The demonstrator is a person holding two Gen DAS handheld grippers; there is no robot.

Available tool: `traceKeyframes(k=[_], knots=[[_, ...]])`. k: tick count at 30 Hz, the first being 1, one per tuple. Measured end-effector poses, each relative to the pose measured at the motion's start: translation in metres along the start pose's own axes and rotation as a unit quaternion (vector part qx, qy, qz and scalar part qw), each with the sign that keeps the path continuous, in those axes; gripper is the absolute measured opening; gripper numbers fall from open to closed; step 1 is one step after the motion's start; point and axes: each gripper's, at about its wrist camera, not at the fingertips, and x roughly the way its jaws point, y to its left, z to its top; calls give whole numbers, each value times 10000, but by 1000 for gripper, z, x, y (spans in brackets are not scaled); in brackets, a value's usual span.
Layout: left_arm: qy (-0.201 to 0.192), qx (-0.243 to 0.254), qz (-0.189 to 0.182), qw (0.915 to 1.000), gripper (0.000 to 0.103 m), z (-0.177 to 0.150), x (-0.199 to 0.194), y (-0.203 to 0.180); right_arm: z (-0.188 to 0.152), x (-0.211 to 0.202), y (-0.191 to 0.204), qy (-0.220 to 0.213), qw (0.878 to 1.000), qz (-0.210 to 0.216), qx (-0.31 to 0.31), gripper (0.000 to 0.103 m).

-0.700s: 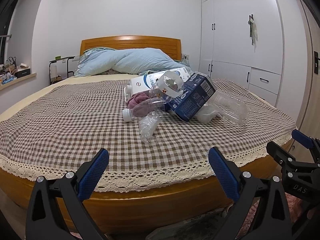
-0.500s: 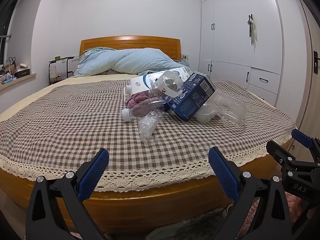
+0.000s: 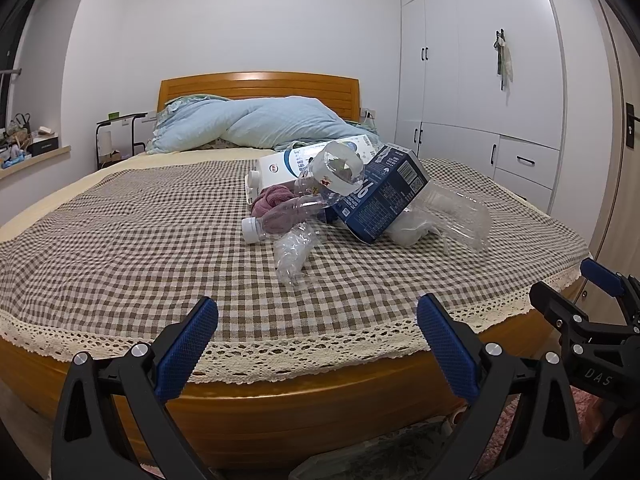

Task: Collect trash

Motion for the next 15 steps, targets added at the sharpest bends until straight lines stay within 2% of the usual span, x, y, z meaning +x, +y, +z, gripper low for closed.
traceKeyframes(k=[15], knots=[[29, -53, -27, 10000, 96, 0, 1, 1, 0, 1, 1, 17, 10000, 29, 4, 97]])
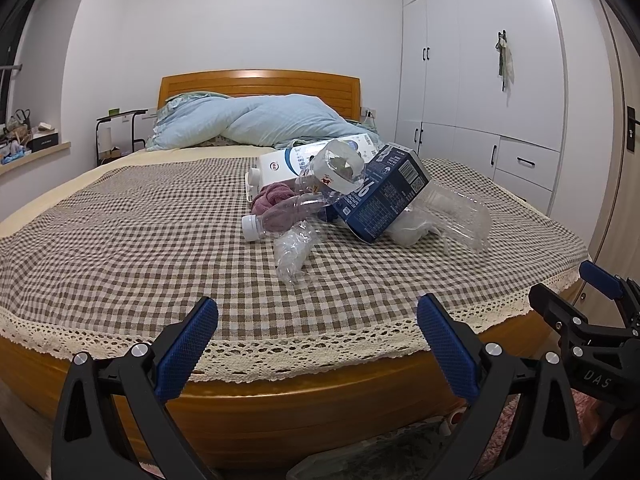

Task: Collect trash

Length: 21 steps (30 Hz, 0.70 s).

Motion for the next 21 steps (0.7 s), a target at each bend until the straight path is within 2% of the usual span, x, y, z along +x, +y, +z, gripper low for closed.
traceKeyframes(k=[21], knots=[[31, -14, -39, 10000, 96, 0, 1, -1, 0, 2, -3, 4, 10000, -8, 59, 97]])
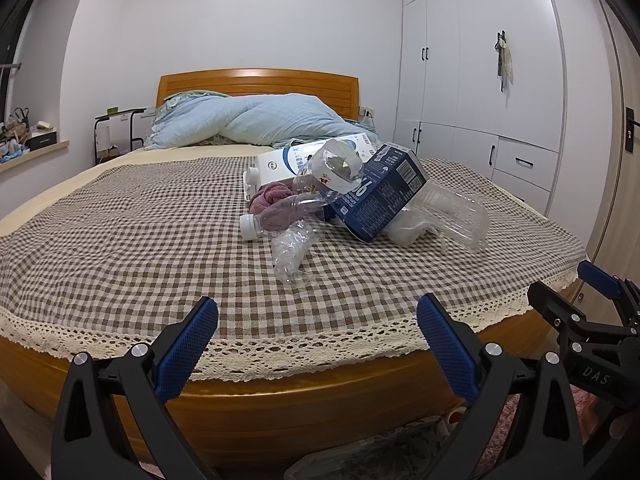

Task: Collect trash

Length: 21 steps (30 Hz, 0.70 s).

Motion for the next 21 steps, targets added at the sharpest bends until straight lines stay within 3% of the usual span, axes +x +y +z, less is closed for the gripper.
traceKeyframes(k=[12, 21], knots=[[142, -55, -507, 9986, 96, 15, 4, 0, 9, 9, -12, -40, 9997, 32, 249, 97], [99, 115, -506, 9986, 96, 41, 11, 9, 19, 25, -21, -101, 9994, -41, 344, 97]])
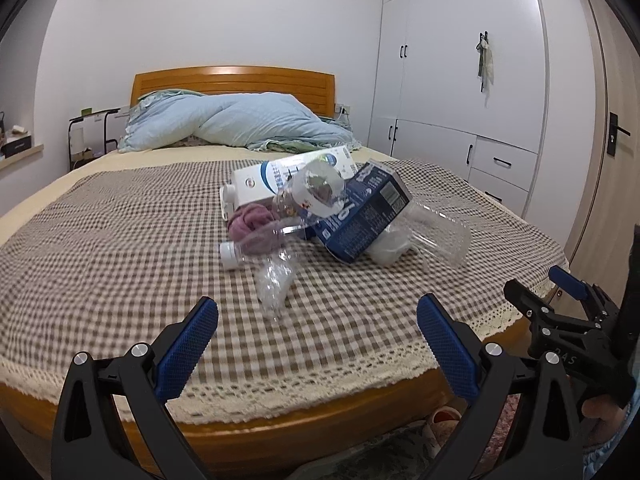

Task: Collect trash
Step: 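Move the left tool to the white milk carton while the right tool approaches the clear clamshell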

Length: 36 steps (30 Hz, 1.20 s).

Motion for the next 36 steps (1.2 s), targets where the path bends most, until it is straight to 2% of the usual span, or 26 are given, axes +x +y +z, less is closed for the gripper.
traceKeyframes(k=[7, 23, 32, 36], knots=[[-71, 73, 174, 9998, 96, 21, 5, 16, 9, 17, -5, -120, 9998, -153, -24, 97], [-290, 702, 726, 9945, 96, 83, 31, 47, 24, 54, -14, -170, 9995, -261, 60, 97], [-155, 714, 989, 9924, 96, 115, 57, 80, 32, 77, -13, -183, 9993, -313, 21, 97], [26, 639, 1029, 9926, 96, 123, 74, 91, 35, 89, -15, -139, 9990, -412, 33, 97]])
